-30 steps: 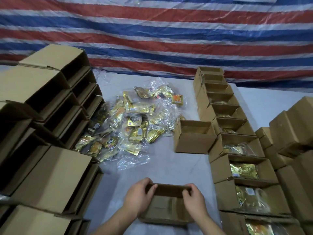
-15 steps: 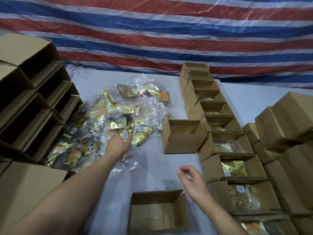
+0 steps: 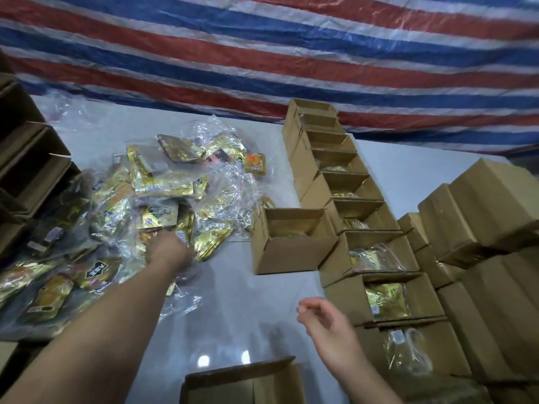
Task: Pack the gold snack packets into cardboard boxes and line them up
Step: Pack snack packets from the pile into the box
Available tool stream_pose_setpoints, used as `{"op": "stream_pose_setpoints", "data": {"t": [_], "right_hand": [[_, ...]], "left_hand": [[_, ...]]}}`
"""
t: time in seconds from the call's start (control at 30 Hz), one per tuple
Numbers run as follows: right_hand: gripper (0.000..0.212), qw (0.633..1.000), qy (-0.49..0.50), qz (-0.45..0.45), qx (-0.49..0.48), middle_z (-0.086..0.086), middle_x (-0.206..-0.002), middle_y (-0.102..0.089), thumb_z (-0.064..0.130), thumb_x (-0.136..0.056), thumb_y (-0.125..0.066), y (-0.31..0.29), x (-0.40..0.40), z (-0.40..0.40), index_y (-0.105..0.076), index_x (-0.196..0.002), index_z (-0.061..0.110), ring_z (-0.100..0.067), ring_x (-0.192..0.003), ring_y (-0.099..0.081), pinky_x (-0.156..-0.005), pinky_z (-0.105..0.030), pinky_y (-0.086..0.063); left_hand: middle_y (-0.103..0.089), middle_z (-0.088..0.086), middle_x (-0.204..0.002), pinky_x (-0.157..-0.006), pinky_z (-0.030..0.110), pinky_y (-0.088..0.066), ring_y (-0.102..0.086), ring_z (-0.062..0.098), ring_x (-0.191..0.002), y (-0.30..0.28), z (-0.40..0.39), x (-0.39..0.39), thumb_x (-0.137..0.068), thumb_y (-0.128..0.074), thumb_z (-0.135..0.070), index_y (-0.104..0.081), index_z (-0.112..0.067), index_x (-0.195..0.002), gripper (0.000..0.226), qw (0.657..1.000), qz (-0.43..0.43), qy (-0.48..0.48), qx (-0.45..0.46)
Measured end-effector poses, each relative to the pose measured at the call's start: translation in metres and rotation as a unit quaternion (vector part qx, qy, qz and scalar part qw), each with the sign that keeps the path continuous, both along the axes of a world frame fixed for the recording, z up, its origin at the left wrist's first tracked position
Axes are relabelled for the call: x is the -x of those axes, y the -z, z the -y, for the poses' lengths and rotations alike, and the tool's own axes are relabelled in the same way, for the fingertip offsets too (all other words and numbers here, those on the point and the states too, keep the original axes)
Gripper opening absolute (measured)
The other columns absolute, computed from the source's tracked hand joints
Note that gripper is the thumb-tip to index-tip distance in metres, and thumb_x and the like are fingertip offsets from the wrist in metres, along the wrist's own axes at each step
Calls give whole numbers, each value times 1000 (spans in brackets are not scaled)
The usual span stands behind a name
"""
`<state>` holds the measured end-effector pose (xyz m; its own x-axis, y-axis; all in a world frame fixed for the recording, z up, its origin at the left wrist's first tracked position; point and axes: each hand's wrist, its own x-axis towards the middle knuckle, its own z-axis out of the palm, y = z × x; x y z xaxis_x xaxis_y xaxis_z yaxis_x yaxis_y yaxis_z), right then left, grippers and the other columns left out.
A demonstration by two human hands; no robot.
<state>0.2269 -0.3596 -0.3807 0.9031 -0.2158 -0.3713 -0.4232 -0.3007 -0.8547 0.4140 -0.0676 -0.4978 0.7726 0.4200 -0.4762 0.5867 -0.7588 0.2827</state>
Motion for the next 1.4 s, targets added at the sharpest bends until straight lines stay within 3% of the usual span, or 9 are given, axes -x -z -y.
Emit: {"op": "stream_pose_setpoints", "data": {"t": [0.13,0.3,0.53,0.7,0.83,1.0,1.1,1.23,1.4], "right_hand": [[6,1000,3,-26,-9,2,-89,-72,16,-93,-63,-5,1,0,-69,-93,19,-14,-88,-69,-77,-22,-50],[9,998,-7,-40,-41,5,-86,-73,25,-95,-61,-18,-16,-22,-69,-91,24,-5,-80,-69,-77,-25,-52],[33,980,-58,-76,-173,12,-118,-60,63,-84,-58,-65,-38,-82,-57,-106,39,-8,-111,-56,-91,-31,-48],[61,906,-69,-104,-404,-7,-123,-70,70,-78,-55,-93,-39,-88,-73,-118,27,-25,-112,-67,-82,-41,-59],[51,893,-120,-42,-431,-7,-115,-73,64,-82,-60,-115,-31,-78,-74,-115,27,-20,-106,-70,-75,-29,-57],[51,881,-123,3,-457,-9,-105,-75,46,-82,-67,-127,-24,-57,-68,-123,15,-19,-92,-73,-67,-29,-57],[65,873,-144,-4,-465,-15,-124,-67,62,-73,-75,-135,-17,-47,-72,-120,18,-26,-112,-66,-86,-39,-58],[69,880,-135,-16,-455,-17,-127,-65,46,-76,-80,-130,-11,-40,-60,-133,12,-29,-114,-65,-90,-41,-57],[54,932,-90,1,-351,-7,-105,-75,26,-72,-84,-102,6,-39,-62,-120,17,-23,-94,-73,-68,-31,-58]], "left_hand": [[-66,18,-98,-77,44,-60,-68,33,-88,-13,5,8,-81,-70,-33,-52,1,-110,48,991,3,-52,121],[-70,11,-78,-47,28,-52,-67,22,-60,-73,13,54,-87,-61,-27,-52,-9,-109,29,950,103,-73,286],[-70,-4,-76,-58,31,-50,-64,10,-64,-186,49,146,-62,-59,-43,-66,-24,-91,36,905,198,24,377],[-66,-27,-105,-77,26,-54,-66,-2,-88,-235,73,179,-73,-55,-60,-48,-55,-123,51,867,240,96,427],[-51,-44,-120,-95,20,-47,-52,-16,-111,-255,77,185,-78,-48,-72,-28,-78,-117,44,878,293,150,349],[-35,-24,-147,-113,21,-28,-32,-3,-137,-259,88,190,-82,-36,-74,-28,-35,-150,78,886,319,241,236],[-52,-12,-134,-106,30,-35,-45,14,-127,-266,99,192,-85,-20,-71,-36,-30,-147,76,885,335,295,134],[-45,-2,-131,-104,33,-23,-32,18,-124,-266,112,199,-83,2,-68,-44,-33,-141,82,893,346,288,18],[-34,-3,-151,-113,26,-17,-25,12,-139,-233,97,211,-88,-1,-72,-39,-28,-146,83,906,291,249,179]]}}
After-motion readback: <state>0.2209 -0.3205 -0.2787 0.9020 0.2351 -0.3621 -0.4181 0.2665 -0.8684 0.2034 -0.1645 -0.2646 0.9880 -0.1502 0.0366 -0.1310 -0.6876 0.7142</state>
